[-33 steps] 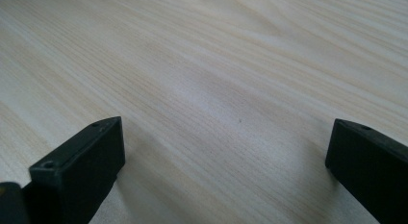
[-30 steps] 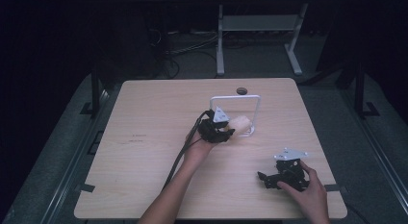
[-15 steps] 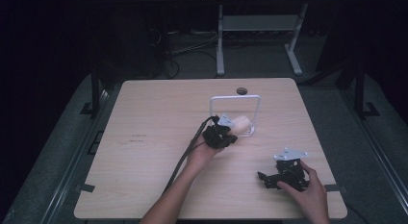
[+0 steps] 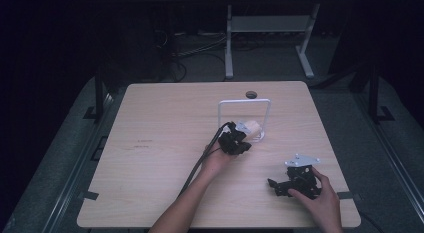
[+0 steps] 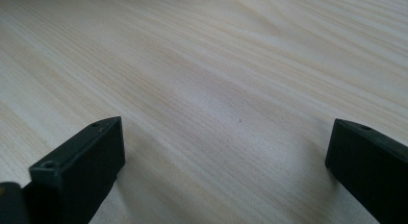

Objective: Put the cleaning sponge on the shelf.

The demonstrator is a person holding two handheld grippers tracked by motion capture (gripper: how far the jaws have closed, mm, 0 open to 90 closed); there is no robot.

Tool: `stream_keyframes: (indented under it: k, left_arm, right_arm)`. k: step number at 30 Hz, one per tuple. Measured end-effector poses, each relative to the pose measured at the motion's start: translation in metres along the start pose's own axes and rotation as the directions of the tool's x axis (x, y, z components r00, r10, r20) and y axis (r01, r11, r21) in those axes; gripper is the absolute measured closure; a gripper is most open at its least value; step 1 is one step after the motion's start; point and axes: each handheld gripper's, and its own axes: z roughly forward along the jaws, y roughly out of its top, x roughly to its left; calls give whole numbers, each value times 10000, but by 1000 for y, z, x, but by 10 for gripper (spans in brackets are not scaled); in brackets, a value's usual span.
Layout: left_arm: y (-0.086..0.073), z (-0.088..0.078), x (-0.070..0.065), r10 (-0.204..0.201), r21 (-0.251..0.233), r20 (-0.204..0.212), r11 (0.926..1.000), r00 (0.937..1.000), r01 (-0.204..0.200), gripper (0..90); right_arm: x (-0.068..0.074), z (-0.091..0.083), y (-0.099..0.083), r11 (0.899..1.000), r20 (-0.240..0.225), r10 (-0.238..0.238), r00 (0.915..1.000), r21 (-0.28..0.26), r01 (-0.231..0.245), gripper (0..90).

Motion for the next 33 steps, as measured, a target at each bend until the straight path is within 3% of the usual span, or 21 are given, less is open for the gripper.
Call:
stream_keyframes:
  k: [14,23,28,33]
  left_arm:
    - [-9,-12,23,-359,38,-713,9993,9968,363,897]
    - [-12,-15,24,-392,19,-669,9992,9970,394,878]
    - [-13,-21,22,-381,77,-609,9992,9974,386,819]
    - [-16,-31,18,-319,255,-493,9991,9983,332,679]
  right_arm:
    - [0,0,0,10000,-4,0,10000,1,0,0]
    - [0,0,0,10000,-6,7,10000,-2,-7,0]
    - [0,0,0,10000,-6,5,10000,-1,-5,0]
    - [0,0,0,10000,-6,2,10000,1,-2,0]
